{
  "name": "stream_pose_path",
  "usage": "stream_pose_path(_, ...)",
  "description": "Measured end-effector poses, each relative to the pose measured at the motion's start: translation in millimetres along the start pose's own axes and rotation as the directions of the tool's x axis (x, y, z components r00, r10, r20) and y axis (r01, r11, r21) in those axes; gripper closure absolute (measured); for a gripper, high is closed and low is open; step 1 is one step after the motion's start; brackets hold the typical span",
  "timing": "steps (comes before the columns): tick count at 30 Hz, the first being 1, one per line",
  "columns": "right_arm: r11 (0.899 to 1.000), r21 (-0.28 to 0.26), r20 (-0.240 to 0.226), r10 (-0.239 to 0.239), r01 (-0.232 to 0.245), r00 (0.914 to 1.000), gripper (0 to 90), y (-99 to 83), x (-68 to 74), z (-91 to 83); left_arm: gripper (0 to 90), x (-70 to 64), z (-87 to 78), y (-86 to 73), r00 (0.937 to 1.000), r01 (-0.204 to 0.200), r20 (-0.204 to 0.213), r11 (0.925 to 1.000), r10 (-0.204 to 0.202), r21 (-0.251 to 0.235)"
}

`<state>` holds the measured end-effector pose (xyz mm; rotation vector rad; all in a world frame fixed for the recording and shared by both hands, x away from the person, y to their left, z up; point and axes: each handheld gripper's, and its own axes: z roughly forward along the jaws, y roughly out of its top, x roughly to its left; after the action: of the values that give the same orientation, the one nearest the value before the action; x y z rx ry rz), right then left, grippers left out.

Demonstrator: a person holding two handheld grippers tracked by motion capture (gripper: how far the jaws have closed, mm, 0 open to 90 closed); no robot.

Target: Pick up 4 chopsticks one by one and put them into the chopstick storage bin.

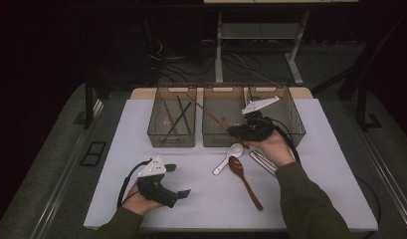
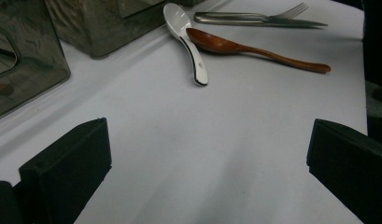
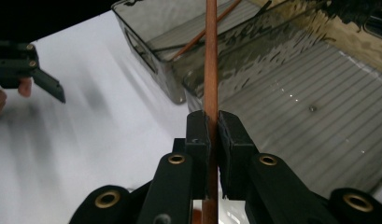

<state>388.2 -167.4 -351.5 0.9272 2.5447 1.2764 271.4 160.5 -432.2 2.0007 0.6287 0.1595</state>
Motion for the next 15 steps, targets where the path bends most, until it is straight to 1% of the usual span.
stream_pose_path(7,1.0,-0.011,0.015,0.014,-0.014,0.9998,83.2,21.8,0.2,12.6,0.0,0.0,-3.4,1.4,0.9999,0.009,0.011,0.9996,-0.009,-0.028)
stream_pose_path(11,1.0,-0.016,0.019,0.014,-0.013,0.9997,83.2,35.5,2.6,21.3,0.0,-0.7,-3.3,1.4,0.9999,0.006,0.01,0.9996,-0.006,-0.027)
stream_pose_path(13,1.0,-0.014,0.025,0.003,-0.002,0.9997,83.3,41.7,3.8,27.4,0.0,-0.7,-3.2,1.6,0.9999,0.004,0.013,0.9998,-0.003,-0.022)
stream_pose_path(15,1.0,-0.011,0.028,0.008,-0.007,0.9996,83.3,47.5,5.4,33.9,0.0,-0.8,-2.8,1.5,0.9999,0.001,0.014,0.9997,-0.001,-0.024)
